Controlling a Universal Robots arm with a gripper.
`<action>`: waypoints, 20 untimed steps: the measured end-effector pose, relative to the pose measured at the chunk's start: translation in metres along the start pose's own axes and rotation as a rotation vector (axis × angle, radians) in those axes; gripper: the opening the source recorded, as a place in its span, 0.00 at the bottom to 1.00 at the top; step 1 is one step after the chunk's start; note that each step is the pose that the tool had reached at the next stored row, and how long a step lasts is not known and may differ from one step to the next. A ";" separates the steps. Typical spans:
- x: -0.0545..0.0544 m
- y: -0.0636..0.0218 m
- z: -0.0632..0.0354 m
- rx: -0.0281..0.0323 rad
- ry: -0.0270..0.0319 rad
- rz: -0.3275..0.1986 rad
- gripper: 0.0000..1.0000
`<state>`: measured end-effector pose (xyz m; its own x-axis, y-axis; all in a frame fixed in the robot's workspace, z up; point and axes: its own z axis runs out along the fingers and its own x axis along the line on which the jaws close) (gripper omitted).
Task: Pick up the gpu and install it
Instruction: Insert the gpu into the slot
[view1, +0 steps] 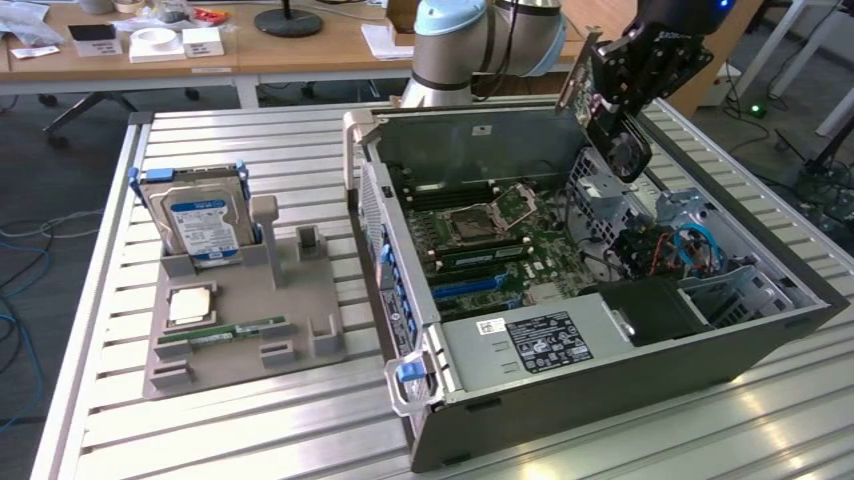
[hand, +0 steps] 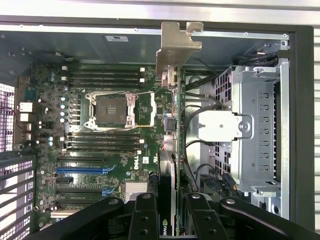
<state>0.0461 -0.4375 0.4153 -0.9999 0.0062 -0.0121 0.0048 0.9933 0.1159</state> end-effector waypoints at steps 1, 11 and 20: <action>0.000 0.0000 0.0000 0.0000 0.0002 -0.002 0.26; 0.000 0.0000 0.0004 -0.0015 0.0144 -0.123 0.26; 0.000 -0.0001 0.0011 -0.0035 0.0333 -0.286 0.26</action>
<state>0.0461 -0.4375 0.4142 -0.9606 -0.2776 -0.0122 -0.2771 0.9538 0.1159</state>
